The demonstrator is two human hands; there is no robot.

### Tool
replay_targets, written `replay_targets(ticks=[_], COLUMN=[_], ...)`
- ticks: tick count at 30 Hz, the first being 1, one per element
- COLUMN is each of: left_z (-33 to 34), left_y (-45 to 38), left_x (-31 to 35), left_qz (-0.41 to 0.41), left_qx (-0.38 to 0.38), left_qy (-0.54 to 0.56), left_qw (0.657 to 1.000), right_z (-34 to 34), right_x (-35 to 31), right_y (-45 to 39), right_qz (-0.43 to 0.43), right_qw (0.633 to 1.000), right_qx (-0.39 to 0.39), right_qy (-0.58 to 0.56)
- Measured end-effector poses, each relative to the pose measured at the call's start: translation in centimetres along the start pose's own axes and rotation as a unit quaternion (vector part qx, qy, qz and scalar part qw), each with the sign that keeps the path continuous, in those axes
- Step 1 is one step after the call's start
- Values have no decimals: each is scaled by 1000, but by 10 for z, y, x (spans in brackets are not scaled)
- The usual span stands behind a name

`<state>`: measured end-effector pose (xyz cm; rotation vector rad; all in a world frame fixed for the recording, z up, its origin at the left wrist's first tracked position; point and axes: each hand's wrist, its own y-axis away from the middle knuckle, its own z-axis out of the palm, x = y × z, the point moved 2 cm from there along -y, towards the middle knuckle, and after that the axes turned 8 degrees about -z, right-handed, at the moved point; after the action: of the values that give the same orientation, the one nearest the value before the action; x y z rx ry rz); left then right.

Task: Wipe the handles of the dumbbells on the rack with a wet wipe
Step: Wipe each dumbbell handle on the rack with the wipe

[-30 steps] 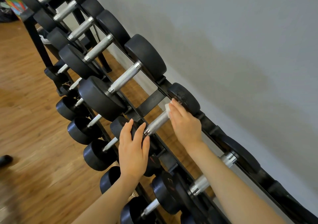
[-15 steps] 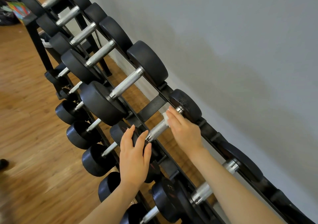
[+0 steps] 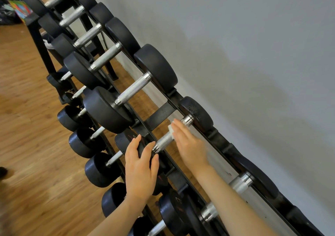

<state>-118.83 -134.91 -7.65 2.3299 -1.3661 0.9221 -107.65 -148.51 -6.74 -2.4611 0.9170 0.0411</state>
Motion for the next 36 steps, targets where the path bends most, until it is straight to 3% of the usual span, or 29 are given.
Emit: replay_targets(ticks=[2, 6, 11, 15, 21, 25, 31, 36], left_z=[0, 0, 1, 2, -1, -1, -1, -8], left_y=[-1, 0, -1, -1, 0, -1, -1, -2], left_x=[-1, -1, -2, -4, -2, 0, -3, 1], left_qz=[5, 6, 19, 16, 14, 15, 24, 8], left_qx=[6, 6, 13, 11, 7, 6, 20, -19], left_qy=[1, 10, 3, 7, 10, 11, -26, -56], left_qw=[1000, 1000, 1000, 1000, 1000, 1000, 999, 998], right_z=[-2, -8, -3, -7, -2, -7, 4, -1], right_x=[3, 9, 6, 18, 3, 11, -4, 8], right_y=[-3, -10, -1, -5, 1, -4, 3, 0], right_qz=[-6, 62, -35, 37, -46, 43, -26, 80], right_qw=[1000, 997, 999, 999, 999, 998, 1000, 995], right_qx=[0, 41, -5, 29, -12, 42, 0, 54], right_qy=[4, 26, 20, 24, 15, 10, -17, -8])
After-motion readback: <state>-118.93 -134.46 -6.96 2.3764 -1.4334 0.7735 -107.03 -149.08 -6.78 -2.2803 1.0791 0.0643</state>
